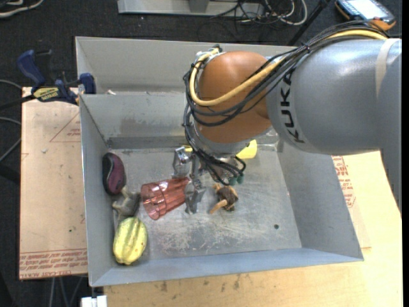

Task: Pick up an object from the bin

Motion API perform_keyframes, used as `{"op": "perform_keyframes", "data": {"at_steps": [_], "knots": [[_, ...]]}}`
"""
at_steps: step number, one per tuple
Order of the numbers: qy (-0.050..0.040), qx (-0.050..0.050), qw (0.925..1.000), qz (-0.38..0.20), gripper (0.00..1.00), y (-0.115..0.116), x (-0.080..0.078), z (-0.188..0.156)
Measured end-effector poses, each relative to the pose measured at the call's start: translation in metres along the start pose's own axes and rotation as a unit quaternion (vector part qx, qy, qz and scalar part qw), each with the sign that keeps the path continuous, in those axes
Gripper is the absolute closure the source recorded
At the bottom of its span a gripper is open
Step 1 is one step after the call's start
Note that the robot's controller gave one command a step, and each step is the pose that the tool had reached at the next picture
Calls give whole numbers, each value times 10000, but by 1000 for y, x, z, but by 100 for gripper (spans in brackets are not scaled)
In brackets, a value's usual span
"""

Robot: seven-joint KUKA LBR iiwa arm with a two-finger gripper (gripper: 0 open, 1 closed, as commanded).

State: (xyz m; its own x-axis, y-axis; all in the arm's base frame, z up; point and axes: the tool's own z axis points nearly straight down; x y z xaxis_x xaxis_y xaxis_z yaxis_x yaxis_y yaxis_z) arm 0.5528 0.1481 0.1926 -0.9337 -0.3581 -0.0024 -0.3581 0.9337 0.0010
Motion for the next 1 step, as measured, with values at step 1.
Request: {"op": "perform_keyframes", "data": {"at_steps": [1], "knots": [[34, -4, 9997, -248, 100, 5, -2, -43]]}}
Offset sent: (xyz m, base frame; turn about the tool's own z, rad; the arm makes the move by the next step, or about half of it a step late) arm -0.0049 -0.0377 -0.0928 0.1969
